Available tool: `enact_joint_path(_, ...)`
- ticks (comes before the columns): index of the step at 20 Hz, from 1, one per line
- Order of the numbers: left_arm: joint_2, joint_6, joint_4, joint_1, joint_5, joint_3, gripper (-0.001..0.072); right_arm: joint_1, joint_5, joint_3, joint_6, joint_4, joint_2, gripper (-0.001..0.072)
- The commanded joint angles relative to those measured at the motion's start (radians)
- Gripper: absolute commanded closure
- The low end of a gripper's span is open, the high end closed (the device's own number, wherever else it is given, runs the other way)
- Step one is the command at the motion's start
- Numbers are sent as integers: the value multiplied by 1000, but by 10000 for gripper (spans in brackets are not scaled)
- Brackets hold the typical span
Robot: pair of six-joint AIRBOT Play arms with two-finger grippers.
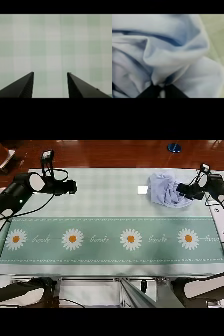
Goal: Fold the shirts.
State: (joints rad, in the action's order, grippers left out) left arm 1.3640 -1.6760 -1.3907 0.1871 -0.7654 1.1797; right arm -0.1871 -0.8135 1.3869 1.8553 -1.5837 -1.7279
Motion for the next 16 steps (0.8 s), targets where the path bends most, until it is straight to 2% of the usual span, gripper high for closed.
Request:
enact_joint_path(1, -3, 69, -2, -19, -170, 47, 199, -11, -143, 24, -227, 257, -19, 695)
enact_joint_path(3, -26, 118, -1, -64, -317, 114, 199, -10, -245, 113, -324, 346, -11, 695)
enact_joint_path(6, -158, 119, 32, -122, -392, 116, 199, 5, -275, 274, -375, 419, 93, 696)
enact_joint_path(8, -306, 120, 109, -119, -374, 24, 199, 13, -241, 366, -378, 424, 194, 696)
enact_joint_path(12, -633, 118, 238, -23, -241, -308, 199, 64, -207, 508, -429, 431, 379, 696)
enact_joint_path(16, -831, 18, 251, 53, -158, -562, 199, 159, -188, 642, -469, 431, 489, 696)
